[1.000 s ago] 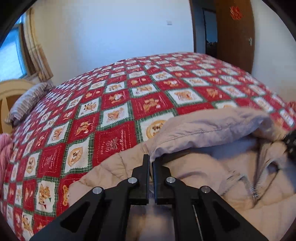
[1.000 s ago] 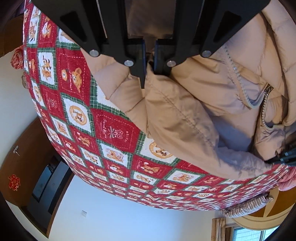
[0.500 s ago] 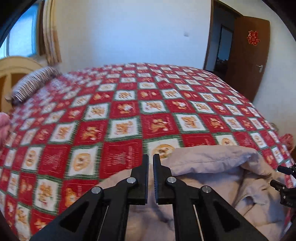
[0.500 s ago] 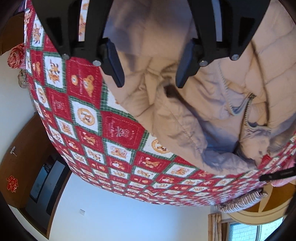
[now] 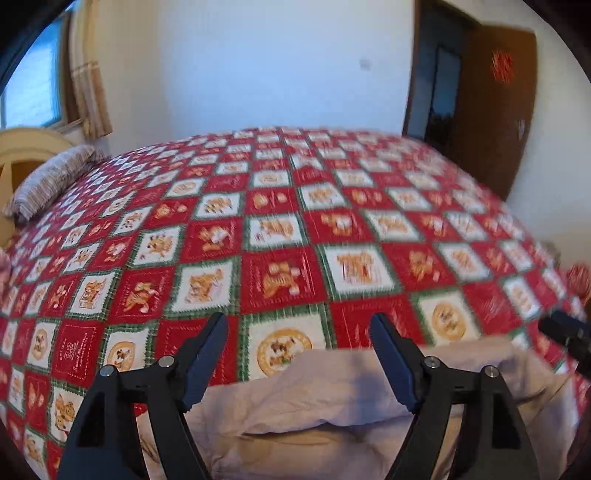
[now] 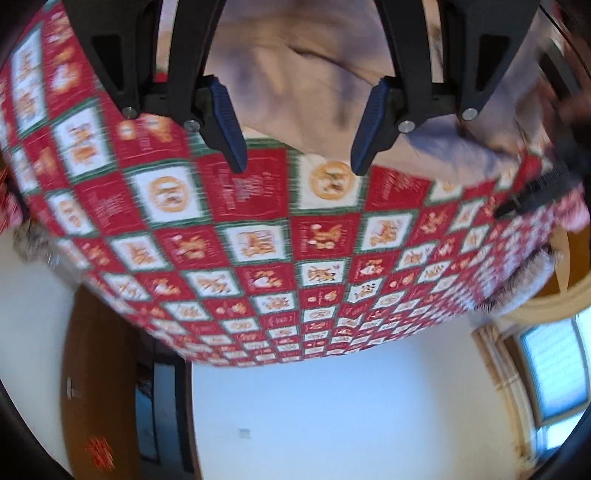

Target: Fold large clothes

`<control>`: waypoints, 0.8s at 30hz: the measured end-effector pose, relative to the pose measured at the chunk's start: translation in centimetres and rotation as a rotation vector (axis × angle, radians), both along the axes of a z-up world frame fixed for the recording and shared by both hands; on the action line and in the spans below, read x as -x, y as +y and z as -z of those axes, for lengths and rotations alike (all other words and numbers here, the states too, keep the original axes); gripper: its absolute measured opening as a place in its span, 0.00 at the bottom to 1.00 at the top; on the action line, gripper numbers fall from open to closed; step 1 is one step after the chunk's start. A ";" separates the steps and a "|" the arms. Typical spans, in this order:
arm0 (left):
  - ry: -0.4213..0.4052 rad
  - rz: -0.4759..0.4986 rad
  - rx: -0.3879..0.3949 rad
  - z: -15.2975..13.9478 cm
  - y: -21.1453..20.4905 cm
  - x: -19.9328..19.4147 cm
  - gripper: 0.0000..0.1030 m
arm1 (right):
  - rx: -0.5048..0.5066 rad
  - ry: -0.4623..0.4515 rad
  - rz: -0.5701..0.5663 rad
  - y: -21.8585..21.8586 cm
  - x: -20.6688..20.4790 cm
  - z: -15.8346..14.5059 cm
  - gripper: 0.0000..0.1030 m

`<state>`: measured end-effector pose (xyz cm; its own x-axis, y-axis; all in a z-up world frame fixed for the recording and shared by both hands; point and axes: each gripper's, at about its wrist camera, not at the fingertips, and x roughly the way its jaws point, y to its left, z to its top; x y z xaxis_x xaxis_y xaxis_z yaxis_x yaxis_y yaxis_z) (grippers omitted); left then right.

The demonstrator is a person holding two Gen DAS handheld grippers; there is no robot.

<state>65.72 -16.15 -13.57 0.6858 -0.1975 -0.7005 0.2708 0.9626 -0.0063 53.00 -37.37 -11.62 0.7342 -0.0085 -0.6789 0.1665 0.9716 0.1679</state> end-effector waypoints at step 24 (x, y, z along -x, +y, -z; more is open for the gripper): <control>0.157 0.007 0.046 8.5 1.0 0.6 0.96 | 0.106 0.132 -0.066 3.6 -0.4 8.5 0.60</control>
